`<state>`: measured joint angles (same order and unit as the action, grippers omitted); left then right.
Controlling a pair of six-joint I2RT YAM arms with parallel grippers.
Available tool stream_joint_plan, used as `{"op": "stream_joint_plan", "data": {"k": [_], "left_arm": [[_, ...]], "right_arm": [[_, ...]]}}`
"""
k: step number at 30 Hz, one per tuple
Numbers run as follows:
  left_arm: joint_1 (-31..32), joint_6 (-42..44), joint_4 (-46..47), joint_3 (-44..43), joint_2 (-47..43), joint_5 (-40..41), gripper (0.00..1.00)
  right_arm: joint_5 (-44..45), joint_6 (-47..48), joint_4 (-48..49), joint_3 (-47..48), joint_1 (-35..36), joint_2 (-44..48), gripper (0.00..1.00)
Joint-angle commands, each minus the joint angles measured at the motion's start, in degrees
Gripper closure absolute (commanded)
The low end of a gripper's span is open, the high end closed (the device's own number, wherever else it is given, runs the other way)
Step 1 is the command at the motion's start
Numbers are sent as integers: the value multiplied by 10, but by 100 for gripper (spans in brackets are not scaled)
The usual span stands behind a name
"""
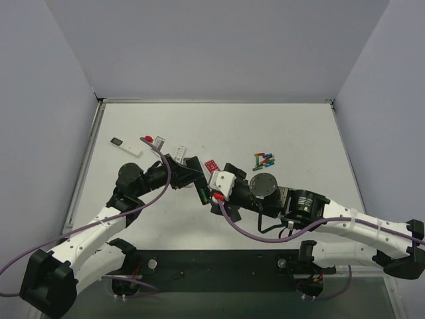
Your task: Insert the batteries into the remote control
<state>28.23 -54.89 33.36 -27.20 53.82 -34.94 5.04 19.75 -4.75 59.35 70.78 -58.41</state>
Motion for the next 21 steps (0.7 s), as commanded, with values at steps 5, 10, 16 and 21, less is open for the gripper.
{"op": "stream_joint_plan", "data": {"k": [5, 10, 16, 21], "left_arm": [[-3, 29, -52, -61, 1, -52, 100], [-3, 26, -61, -67, -1, -61, 100], [-2, 28, -69, -75, 1, -66, 100], [-2, 27, -68, -80, 3, -69, 100]], "right_arm": [[-248, 161, -15, -29, -73, 19, 44], [-296, 192, -16, -23, -91, -8, 49], [-315, 202, -15, -4, -92, -38, 52], [-320, 205, -10, 5, -93, -53, 55]]}}
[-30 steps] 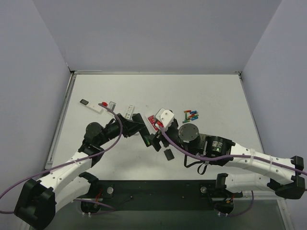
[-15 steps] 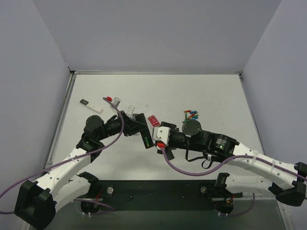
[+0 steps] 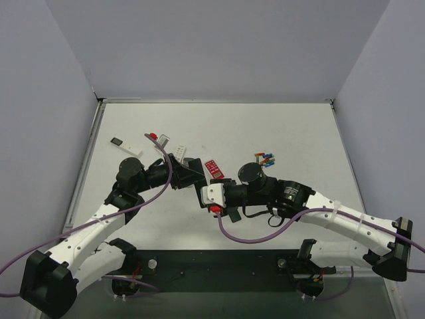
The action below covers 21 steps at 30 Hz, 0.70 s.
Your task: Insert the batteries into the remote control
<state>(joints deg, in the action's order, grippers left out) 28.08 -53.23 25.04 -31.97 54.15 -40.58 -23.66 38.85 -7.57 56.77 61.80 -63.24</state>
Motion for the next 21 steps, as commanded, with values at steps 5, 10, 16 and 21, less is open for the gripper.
{"op": "stream_joint_plan", "data": {"k": [5, 10, 16, 21], "left_arm": [[0, 7, 19, -32, 3, -16, 100], [1, 6, 21, -30, 2, -17, 100], [1, 5, 21, -30, 1, -17, 100], [1, 4, 22, -31, 1, -20, 100]], "right_arm": [[-32, 17, 30, 33, -8, -12, 59], [-37, 17, 40, 34, -11, -12, 63], [-50, 15, 39, 40, -11, -18, 69], [-60, 15, 35, 44, -11, -21, 72]]}}
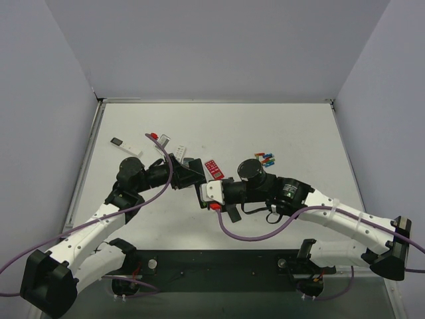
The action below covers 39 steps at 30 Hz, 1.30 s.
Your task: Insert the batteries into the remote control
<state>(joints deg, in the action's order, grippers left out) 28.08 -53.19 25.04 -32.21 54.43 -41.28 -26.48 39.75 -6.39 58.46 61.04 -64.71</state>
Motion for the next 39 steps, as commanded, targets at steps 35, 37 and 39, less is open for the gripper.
{"op": "stream_joint_plan", "data": {"k": [35, 37, 39], "left_arm": [[1, -114, 185, 0, -31, 24, 100], [1, -126, 197, 0, -36, 30, 100], [0, -134, 215, 1, -43, 39, 100]], "right_arm": [[-40, -19, 7, -16, -4, -18, 96], [-36, -22, 16, -26, -3, -15, 96], [-32, -28, 20, -39, -3, -12, 96]]}}
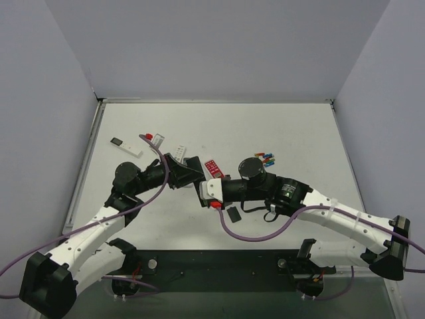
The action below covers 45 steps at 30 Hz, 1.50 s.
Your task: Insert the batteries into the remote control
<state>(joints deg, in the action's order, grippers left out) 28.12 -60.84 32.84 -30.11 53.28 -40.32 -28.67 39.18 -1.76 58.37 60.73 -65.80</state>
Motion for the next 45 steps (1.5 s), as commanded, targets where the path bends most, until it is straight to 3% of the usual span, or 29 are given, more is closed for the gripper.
{"op": "stream_joint_plan", "data": {"k": [1, 9, 15, 22, 33, 37, 45], "left_arm": [[0, -64, 142, -19, -34, 33, 100], [-1, -84, 166, -11, -55, 61, 100], [-1, -104, 177, -3, -64, 83, 100], [-2, -107, 170, 13, -67, 95, 100], [-3, -66, 109, 45, -70, 121, 100], [-4, -33, 63, 53, -78, 138, 100], [-7, -28, 66, 79, -77, 158, 100]], "right_arm": [[-7, -25, -20, -42, 0, 0, 96], [19, -57, 46, -105, -3, 27, 97], [43, -74, 104, -154, -1, 33, 92], [75, -75, 147, -178, 18, 46, 75], [56, -90, 170, -150, 33, 42, 62], [55, -124, 183, -131, 39, 47, 56], [76, -229, 268, -143, 40, 73, 47]]}}
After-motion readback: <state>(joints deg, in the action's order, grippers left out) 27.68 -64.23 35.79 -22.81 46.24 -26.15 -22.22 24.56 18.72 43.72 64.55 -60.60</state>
